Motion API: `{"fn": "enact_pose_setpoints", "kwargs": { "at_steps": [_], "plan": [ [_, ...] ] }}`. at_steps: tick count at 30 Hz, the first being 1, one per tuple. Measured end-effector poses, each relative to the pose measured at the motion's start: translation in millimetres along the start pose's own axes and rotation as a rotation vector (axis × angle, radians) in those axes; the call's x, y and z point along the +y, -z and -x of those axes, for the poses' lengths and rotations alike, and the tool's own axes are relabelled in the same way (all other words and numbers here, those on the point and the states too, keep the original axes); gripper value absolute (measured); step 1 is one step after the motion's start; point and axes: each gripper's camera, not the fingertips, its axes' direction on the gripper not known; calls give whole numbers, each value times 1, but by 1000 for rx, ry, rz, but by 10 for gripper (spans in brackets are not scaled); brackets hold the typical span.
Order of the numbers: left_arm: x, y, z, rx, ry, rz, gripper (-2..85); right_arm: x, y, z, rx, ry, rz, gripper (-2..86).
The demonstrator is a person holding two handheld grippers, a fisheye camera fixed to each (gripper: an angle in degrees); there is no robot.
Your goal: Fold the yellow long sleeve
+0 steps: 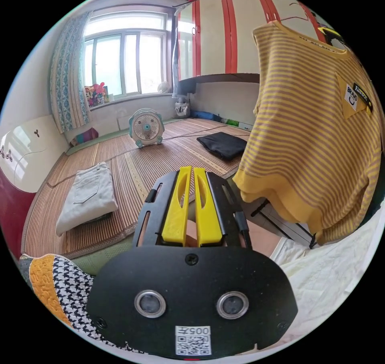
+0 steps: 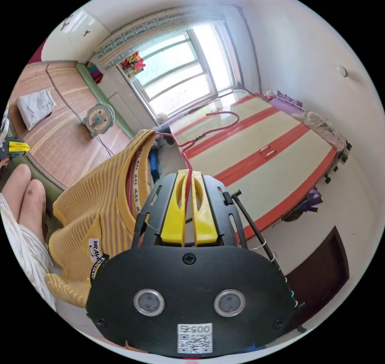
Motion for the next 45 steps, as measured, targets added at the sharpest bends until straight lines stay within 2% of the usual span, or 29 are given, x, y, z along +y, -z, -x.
{"fn": "enact_pose_setpoints", "kwargs": {
  "at_steps": [9, 15, 20, 23, 27, 31, 36, 41, 45],
  "plan": [
    [-3, 77, 41, -174, 79, -133, -2, -44, 5, 23, -241, -11, -313, -16],
    [11, 118, 48, -264, 139, -194, -4, -37, -29, 90, -468, 5, -390, -15],
    [27, 114, 44, -305, 153, -130, -5, -13, -83, 148, -749, -22, -346, -15],
    [33, 94, 42, -302, 164, -38, -5, 7, -109, 185, -775, -42, -302, -15],
    [37, 67, 33, -282, 169, 21, -3, 34, -127, 223, -952, -91, -297, -15],
    [29, 30, 22, -235, 170, 61, 3, 59, -130, 268, -1048, -144, -261, -14],
    [22, -16, 8, -199, 140, 131, 11, 113, -143, 362, -1205, -277, -76, -14],
    [26, -63, -11, -112, 93, 222, 18, 152, -142, 423, -1229, -181, 42, -14],
    [20, -81, -24, -71, 48, 246, 20, 165, -156, 422, -1283, -215, 11, -13]
  ]
}}
